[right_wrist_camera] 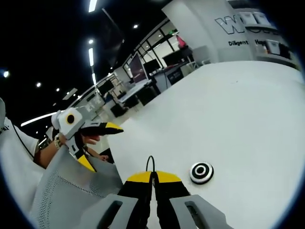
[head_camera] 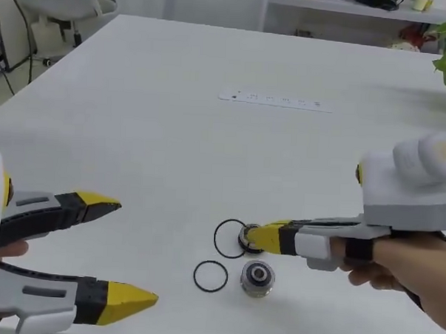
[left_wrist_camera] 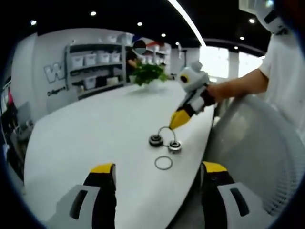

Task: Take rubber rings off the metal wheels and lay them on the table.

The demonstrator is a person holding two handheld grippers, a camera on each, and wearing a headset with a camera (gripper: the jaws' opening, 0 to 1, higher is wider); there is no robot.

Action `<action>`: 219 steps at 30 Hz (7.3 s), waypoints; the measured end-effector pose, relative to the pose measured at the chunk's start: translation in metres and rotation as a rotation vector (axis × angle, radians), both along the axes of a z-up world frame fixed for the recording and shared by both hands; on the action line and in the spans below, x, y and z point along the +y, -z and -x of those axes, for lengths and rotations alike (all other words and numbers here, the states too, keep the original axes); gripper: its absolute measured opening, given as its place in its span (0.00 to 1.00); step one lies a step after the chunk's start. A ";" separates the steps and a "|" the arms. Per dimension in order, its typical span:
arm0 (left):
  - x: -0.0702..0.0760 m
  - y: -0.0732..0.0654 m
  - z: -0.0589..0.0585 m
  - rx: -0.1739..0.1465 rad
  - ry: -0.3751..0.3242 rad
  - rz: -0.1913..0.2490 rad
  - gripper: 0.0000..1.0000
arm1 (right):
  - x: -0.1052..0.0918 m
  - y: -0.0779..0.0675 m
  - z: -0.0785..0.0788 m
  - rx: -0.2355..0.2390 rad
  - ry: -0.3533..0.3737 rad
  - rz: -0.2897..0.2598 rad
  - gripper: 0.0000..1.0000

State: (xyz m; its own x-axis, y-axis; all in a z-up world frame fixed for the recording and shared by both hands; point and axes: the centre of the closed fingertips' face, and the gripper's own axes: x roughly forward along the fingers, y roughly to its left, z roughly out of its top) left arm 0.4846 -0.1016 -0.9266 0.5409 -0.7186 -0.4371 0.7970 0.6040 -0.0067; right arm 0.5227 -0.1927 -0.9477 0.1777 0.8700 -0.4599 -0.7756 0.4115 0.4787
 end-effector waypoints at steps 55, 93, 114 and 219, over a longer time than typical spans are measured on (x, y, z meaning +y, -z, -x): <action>0.006 0.011 0.000 0.036 -0.021 -0.032 0.68 | 0.013 0.060 0.014 -0.246 -0.220 0.283 0.10; 0.001 -0.012 -0.007 -0.041 0.021 -0.040 0.70 | 0.008 -0.029 -0.026 -0.316 -0.003 -0.018 0.22; -0.046 -0.104 -0.058 -0.229 0.178 0.038 0.74 | -0.026 -0.090 -0.077 -0.350 0.210 -0.244 0.26; -0.125 0.075 -0.103 0.010 0.242 -0.042 0.15 | -0.033 0.071 -0.057 -0.386 -0.143 0.283 0.19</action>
State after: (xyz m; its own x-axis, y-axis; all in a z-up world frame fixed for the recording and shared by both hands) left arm 0.5878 -0.2268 -1.0019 0.3510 -0.8076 -0.4739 0.9185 0.3955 0.0063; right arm 0.5798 -0.2259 -1.0185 0.2692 0.7490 -0.6054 -0.9324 0.3600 0.0307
